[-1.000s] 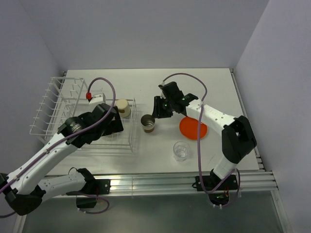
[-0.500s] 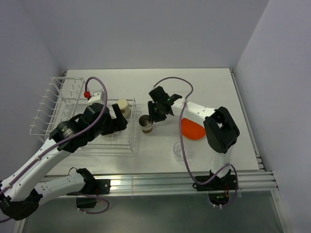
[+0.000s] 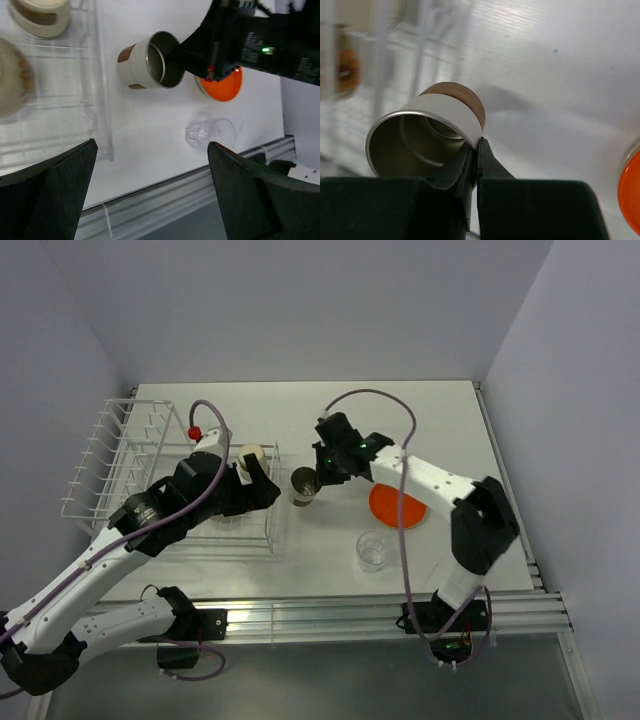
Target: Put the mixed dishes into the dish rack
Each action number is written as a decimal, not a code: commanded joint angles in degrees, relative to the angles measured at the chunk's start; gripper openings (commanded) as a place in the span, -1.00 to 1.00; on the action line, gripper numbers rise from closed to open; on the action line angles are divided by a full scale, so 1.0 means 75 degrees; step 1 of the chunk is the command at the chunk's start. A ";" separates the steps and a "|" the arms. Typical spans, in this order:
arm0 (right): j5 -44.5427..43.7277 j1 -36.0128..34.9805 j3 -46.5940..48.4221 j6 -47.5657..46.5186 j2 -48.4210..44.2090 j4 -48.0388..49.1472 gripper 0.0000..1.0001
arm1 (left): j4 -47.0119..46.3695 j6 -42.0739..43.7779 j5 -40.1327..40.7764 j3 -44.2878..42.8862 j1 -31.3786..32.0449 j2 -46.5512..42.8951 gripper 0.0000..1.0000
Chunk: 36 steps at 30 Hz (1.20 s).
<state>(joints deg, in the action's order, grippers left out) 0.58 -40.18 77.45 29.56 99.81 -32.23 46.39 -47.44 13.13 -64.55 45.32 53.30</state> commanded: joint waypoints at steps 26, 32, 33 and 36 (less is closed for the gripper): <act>0.8841 0.2229 -0.4643 0.6355 -0.4812 0.8806 -1.00 | -0.4719 0.0044 -0.3964 0.1751 0.0016 -0.1177 0.98; 0.8958 0.2206 -0.4959 0.8057 -0.4472 1.1304 -1.00 | -0.5726 -0.0178 -0.4527 0.2056 0.0004 -0.1118 0.98; 0.8946 0.2206 -0.4948 0.8093 -0.4414 1.1421 -1.00 | -0.5844 -0.0260 -0.4562 0.2080 0.0004 -0.1118 0.98; 0.8899 0.2112 -0.4901 0.8164 -0.4332 1.1539 -1.00 | -0.6104 -0.0365 -0.4609 0.2115 0.0004 -0.1107 0.99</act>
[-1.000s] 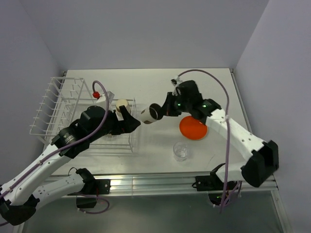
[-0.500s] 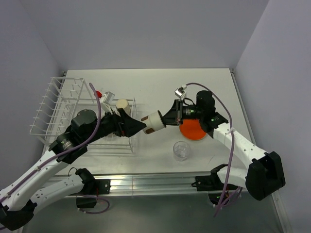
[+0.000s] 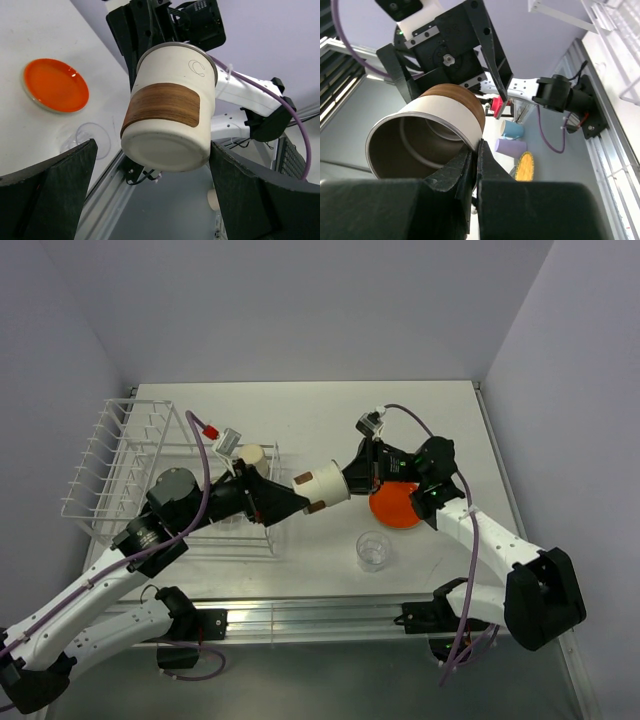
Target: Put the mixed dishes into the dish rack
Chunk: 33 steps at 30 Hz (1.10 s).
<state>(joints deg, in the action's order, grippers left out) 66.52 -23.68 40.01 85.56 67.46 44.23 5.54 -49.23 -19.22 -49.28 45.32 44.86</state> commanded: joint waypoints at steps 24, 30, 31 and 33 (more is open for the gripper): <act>-0.0455 -0.0382 0.0886 -0.1314 -0.0018 -0.1333 0.32 | -0.0332 -0.0374 0.0054 -0.0074 0.0004 -0.0098 -1.00; -0.4176 -0.0253 0.2982 -0.6600 -0.0370 -0.9209 0.99 | 0.3655 0.0259 0.2477 -0.1314 -0.0043 -0.0591 -0.99; -0.5087 -0.0253 0.3067 -0.6963 -0.0416 -0.9573 0.99 | 0.4236 0.0364 0.3270 -0.1792 -0.0043 -0.0463 -1.00; -0.5854 -0.0241 0.3231 -0.7258 -0.0475 -1.0371 0.99 | 0.5592 0.0400 0.4036 -0.2147 -0.0054 -0.0334 -1.00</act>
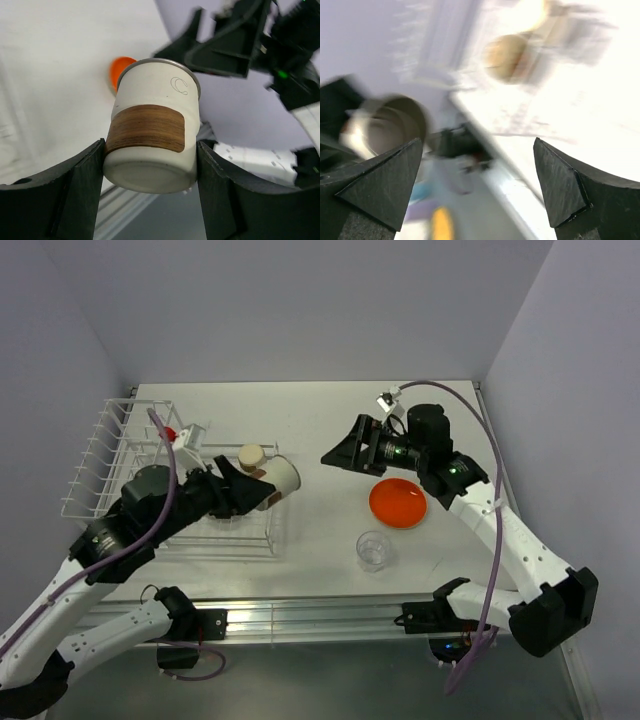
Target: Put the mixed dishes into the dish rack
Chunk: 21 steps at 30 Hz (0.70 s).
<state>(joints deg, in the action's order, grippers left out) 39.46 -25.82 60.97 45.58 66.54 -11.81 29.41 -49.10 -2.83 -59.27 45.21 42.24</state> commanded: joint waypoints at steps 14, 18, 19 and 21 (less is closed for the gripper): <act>-0.4512 0.0045 -0.0231 -0.2585 -0.1172 -0.3967 0.99 | 0.4691 0.0593 0.3741 -0.1672 -0.0180 0.1961 -1.00; -0.4745 0.0045 -0.0207 -0.2679 -0.1279 -0.4132 0.99 | 0.4809 0.0757 0.3787 -0.1625 -0.0484 0.2313 -1.00; -0.4908 0.0045 -0.0219 -0.2691 -0.1302 -0.4178 0.99 | 0.4821 0.0862 0.3753 -0.1625 -0.0566 0.2430 -1.00; -0.5038 0.0045 -0.0254 -0.2703 -0.1325 -0.4261 0.99 | 0.4833 0.1015 0.3636 -0.1614 -0.0707 0.2547 -1.00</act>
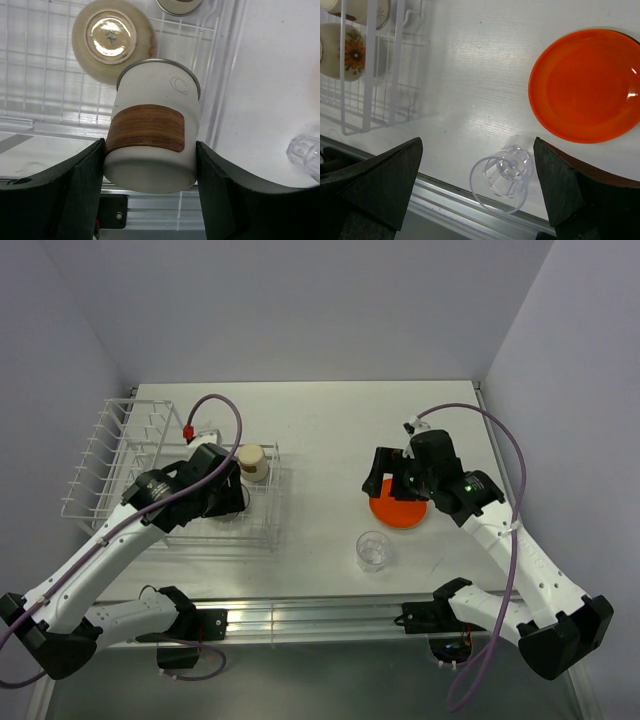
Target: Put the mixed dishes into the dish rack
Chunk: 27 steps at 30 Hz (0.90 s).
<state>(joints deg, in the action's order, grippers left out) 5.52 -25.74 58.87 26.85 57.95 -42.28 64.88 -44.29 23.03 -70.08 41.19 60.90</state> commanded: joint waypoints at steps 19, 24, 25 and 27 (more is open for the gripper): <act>-0.0723 -0.0037 -0.0455 -0.0076 -0.0426 -0.0222 0.99 | -0.0120 0.1851 -0.1804 -0.0288 -0.0769 0.1968 -1.00; -0.0724 -0.0119 -0.0666 -0.0053 -0.0391 -0.0187 0.99 | -0.0085 0.2050 -0.1875 -0.0440 -0.0851 0.2367 -0.78; -0.0724 -0.0131 -0.0747 -0.0030 -0.0380 -0.0152 0.99 | -0.0119 0.2085 -0.1956 -0.0441 -0.0851 0.2402 -0.67; -0.0724 -0.0201 -0.0841 0.0005 -0.0380 -0.0116 0.99 | -0.0155 0.2120 -0.1969 -0.0441 -0.0886 0.2508 -0.30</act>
<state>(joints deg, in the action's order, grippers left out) 1.37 -26.37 53.41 26.33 55.96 -44.16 64.77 -30.57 9.69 -70.61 35.00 79.42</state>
